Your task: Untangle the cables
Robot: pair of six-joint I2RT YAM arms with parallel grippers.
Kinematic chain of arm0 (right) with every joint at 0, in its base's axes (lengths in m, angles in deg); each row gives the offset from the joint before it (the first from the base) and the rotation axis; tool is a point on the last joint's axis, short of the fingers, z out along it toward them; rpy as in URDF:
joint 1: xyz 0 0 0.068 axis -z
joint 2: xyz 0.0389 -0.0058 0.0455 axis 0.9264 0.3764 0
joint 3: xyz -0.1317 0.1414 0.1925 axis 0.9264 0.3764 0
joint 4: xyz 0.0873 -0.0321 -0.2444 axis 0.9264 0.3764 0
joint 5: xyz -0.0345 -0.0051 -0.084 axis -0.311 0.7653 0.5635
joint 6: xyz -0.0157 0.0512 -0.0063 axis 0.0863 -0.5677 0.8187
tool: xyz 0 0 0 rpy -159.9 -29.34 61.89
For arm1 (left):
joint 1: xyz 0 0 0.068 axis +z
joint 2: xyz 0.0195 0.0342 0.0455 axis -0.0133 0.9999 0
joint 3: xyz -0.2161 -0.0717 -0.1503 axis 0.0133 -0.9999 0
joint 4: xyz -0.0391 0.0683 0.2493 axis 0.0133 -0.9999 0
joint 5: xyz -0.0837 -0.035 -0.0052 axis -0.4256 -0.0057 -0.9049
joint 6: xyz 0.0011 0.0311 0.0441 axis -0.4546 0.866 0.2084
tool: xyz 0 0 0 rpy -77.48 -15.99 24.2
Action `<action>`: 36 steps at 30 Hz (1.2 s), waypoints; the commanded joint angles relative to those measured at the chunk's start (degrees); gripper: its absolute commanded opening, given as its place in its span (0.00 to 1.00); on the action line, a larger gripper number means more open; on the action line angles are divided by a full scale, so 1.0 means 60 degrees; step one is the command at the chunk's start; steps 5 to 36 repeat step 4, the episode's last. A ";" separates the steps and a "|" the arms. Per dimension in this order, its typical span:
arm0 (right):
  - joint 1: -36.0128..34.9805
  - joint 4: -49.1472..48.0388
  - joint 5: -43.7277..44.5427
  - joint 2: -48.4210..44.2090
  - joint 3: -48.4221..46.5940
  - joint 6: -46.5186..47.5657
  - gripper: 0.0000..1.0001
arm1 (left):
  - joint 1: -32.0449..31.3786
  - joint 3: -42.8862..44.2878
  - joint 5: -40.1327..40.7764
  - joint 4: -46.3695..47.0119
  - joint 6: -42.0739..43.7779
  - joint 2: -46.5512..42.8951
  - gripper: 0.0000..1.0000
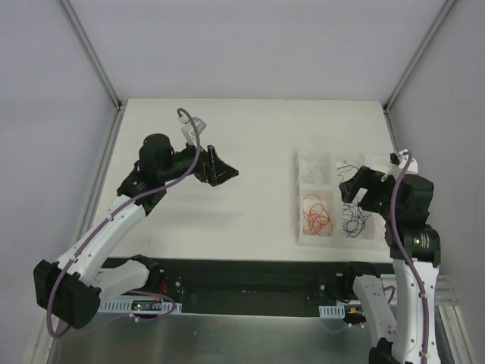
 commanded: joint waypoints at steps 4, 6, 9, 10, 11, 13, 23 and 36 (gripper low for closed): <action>-0.0039 -0.0847 -0.0874 -0.2032 -0.1046 -0.0426 0.96 | -0.0093 -0.0052 0.2214 -0.0013 0.0929 -0.2847 0.89; -0.0039 -0.0847 -0.0874 -0.2032 -0.1046 -0.0426 0.96 | -0.0093 -0.0052 0.2214 -0.0013 0.0929 -0.2847 0.89; -0.0039 -0.0847 -0.0874 -0.2032 -0.1046 -0.0426 0.96 | -0.0093 -0.0052 0.2214 -0.0013 0.0929 -0.2847 0.89; -0.0039 -0.0847 -0.0874 -0.2032 -0.1046 -0.0426 0.96 | -0.0093 -0.0052 0.2214 -0.0013 0.0929 -0.2847 0.89; -0.0039 -0.0847 -0.0874 -0.2032 -0.1046 -0.0426 0.96 | -0.0093 -0.0052 0.2214 -0.0013 0.0929 -0.2847 0.89; -0.0039 -0.0847 -0.0874 -0.2032 -0.1046 -0.0426 0.96 | -0.0093 -0.0052 0.2214 -0.0013 0.0929 -0.2847 0.89; -0.0039 -0.0847 -0.0874 -0.2032 -0.1046 -0.0426 0.96 | -0.0093 -0.0052 0.2214 -0.0013 0.0929 -0.2847 0.89; -0.0039 -0.0847 -0.0874 -0.2032 -0.1046 -0.0426 0.96 | -0.0093 -0.0052 0.2214 -0.0013 0.0929 -0.2847 0.89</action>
